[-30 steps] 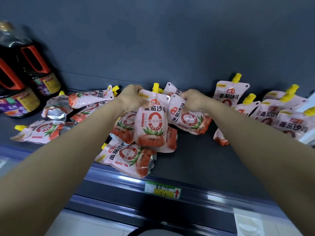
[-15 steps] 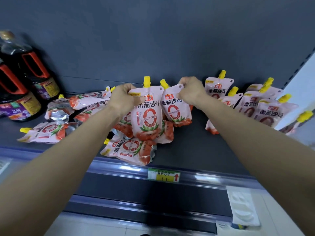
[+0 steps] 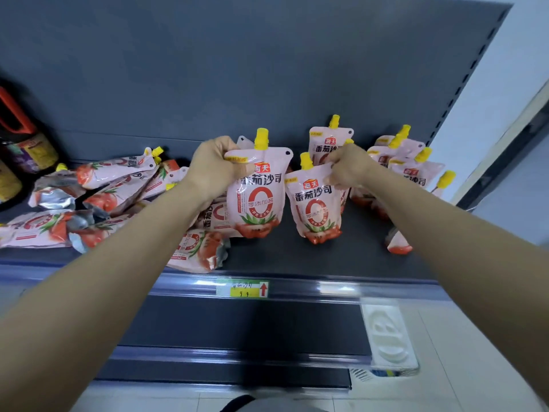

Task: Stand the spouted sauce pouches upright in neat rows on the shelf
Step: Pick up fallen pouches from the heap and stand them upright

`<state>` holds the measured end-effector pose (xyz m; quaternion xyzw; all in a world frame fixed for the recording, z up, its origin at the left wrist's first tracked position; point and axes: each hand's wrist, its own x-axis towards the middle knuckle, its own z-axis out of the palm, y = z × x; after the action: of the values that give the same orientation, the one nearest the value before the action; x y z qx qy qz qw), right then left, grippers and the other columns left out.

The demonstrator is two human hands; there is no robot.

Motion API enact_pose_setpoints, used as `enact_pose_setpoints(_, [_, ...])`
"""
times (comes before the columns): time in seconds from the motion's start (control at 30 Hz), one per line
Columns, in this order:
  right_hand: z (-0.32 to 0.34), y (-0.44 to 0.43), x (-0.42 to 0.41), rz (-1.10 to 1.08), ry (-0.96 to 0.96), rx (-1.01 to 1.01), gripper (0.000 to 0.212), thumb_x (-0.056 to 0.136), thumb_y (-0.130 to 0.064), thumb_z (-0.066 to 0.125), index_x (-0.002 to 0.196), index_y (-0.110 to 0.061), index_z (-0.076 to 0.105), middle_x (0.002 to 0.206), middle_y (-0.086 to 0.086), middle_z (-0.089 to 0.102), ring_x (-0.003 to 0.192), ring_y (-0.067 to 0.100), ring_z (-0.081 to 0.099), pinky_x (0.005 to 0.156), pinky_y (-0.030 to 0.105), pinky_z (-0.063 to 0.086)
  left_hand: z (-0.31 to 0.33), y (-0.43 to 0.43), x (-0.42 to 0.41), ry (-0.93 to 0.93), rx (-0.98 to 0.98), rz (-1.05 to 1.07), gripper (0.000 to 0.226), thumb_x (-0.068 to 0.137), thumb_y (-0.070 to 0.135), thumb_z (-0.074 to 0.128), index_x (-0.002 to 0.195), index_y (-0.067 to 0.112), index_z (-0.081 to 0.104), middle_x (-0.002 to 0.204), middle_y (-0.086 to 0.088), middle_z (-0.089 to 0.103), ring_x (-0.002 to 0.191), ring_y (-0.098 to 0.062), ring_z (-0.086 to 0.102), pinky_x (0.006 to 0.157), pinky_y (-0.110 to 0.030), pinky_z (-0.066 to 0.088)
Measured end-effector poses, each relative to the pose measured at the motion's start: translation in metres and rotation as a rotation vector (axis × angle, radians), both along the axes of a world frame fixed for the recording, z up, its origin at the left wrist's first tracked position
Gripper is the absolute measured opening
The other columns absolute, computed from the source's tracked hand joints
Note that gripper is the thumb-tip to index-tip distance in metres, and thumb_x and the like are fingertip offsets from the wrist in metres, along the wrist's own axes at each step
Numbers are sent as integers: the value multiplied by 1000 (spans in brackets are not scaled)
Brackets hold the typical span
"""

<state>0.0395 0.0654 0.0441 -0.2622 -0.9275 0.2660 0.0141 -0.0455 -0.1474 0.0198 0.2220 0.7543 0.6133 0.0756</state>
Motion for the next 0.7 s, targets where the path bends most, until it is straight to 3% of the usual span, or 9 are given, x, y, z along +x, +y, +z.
enact_pose_setpoints(0.07, [-5,15,11,-59,27,-67,46,82,5,60,126,-6,59,118,16,63,88,21,56,80,28,49,-2,12,10,-12,12,-44,38,76,-4,71,59,17,43,66,3,55,60,-9,53,58,-20,48])
enact_pose_setpoints(0.13, [-5,24,18,-109,56,-144,45,82,7,60,125,-8,61,123,14,64,101,28,65,87,33,53,-6,25,19,-32,31,-81,37,76,-6,70,61,16,44,67,6,57,58,-4,56,60,-20,49])
enact_pose_setpoints(0.2, [-7,32,21,-124,61,-140,40,85,11,57,120,-9,64,116,8,62,115,33,61,95,40,53,-11,37,29,-42,27,-93,37,76,-7,69,61,16,44,66,6,57,56,0,56,58,-18,49])
enact_pose_setpoints(0.27, [-9,42,23,-86,13,-9,25,88,7,56,104,-9,68,102,4,53,116,28,58,100,38,49,-18,49,37,-55,11,-106,37,76,-7,69,61,17,44,66,2,57,60,-7,56,58,-21,49])
enact_pose_setpoints(0.33, [-6,44,27,-57,-8,117,25,89,1,57,112,-2,66,99,6,54,105,21,57,89,29,47,-25,60,44,-65,2,-120,39,77,-7,68,60,16,42,63,0,54,55,-6,54,49,-16,46])
enact_pose_setpoints(0.4, [-2,45,31,-37,23,114,33,89,-1,60,122,-4,63,110,9,62,109,23,57,80,23,39,-33,70,51,-67,-6,-141,39,76,-8,68,61,15,41,62,1,50,55,-4,51,52,-18,46])
enact_pose_setpoints(0.5, [1,47,34,-17,64,117,38,88,-4,63,126,-6,62,128,9,63,120,24,56,86,22,39,-43,82,59,-74,3,-155,39,76,-8,68,60,15,41,63,1,50,60,-7,49,58,-22,44])
enact_pose_setpoints(0.7, [3,56,33,17,94,181,37,89,7,51,120,-5,65,127,10,63,117,27,56,86,25,42,-48,102,73,-74,37,-142,35,76,-5,70,61,15,44,71,-1,59,69,-10,56,64,-25,50])
